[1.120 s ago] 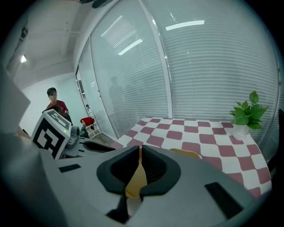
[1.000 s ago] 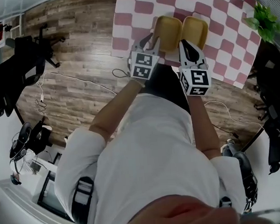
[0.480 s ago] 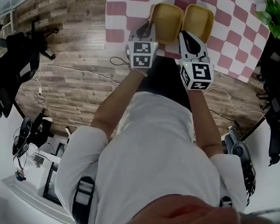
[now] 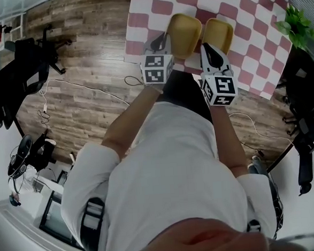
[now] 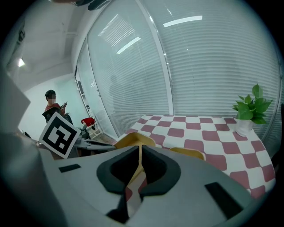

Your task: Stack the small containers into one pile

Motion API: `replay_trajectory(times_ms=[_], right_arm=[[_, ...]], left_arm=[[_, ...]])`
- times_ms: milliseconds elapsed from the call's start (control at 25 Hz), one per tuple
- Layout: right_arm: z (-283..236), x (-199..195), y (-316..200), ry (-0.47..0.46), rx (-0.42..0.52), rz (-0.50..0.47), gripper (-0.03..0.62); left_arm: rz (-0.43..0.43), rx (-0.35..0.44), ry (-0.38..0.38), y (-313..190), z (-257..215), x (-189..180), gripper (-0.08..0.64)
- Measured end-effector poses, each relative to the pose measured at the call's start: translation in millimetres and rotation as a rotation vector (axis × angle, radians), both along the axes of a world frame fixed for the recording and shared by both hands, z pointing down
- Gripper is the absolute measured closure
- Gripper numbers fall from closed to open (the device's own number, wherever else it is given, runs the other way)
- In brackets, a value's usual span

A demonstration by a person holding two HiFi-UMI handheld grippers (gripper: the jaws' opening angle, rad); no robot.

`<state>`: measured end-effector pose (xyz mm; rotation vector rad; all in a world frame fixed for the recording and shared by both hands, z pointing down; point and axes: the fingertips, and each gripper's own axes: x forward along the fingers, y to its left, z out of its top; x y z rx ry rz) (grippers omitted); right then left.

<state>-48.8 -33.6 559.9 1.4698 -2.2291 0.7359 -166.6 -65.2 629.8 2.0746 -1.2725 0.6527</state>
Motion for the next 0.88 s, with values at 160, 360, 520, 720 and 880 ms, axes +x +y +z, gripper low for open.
replay_trajectory(times_ms=[160,360,520,720,880], right_arm=[[-23,-1,-3,-0.014,0.026,-0.012,0.557],[-65,-4,-8,-0.046,0.078,-0.021,0.557],[-96,-5,-11,-0.059,0.123,-0.034,0.555],[-108,-9,-17,-0.065,0.136,-0.038,0.555],[-110,-11,-17,-0.059,0.136,-0.027,0.555]], left_arm=[[-0.029,0.019,0.024,-2,-30,-2,0.517],[-0.055,0.052,0.063,-3,-75,-3,0.517],[-0.058,0.088,0.080,-4,-107,0,0.517],[-0.062,0.103,0.097,-9,-121,-1,0.517],[-0.057,0.100,0.109,-8,-122,-3,0.517]])
